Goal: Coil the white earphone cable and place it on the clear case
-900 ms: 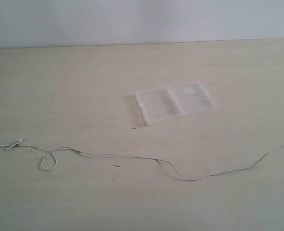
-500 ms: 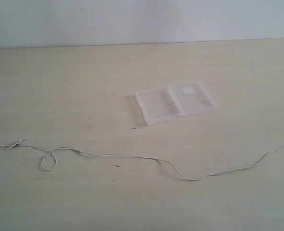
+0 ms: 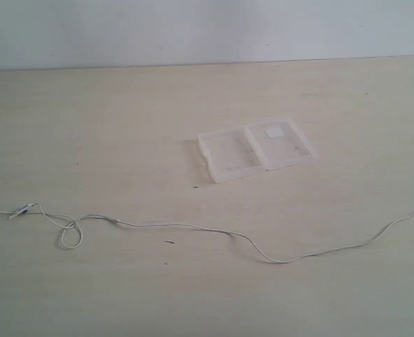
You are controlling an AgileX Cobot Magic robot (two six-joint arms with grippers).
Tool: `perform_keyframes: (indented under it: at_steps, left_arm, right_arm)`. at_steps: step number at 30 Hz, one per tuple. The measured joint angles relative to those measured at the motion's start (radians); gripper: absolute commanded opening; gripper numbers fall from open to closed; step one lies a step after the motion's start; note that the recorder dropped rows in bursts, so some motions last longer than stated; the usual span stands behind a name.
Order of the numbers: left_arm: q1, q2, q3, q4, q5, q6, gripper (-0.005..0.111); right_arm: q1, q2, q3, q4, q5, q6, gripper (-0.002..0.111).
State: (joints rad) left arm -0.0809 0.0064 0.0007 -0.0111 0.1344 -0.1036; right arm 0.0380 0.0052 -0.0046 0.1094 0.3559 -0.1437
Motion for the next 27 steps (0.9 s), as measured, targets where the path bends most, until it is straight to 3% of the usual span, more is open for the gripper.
perform_keyframes:
  at_steps: [27]
  left_arm:
    - [0.000, 0.000, 0.000, 0.000, 0.008, -0.034, 0.000]
  right_arm:
    - [0.000, 0.000, 0.000, -0.006, 0.000, -0.004, 0.000]
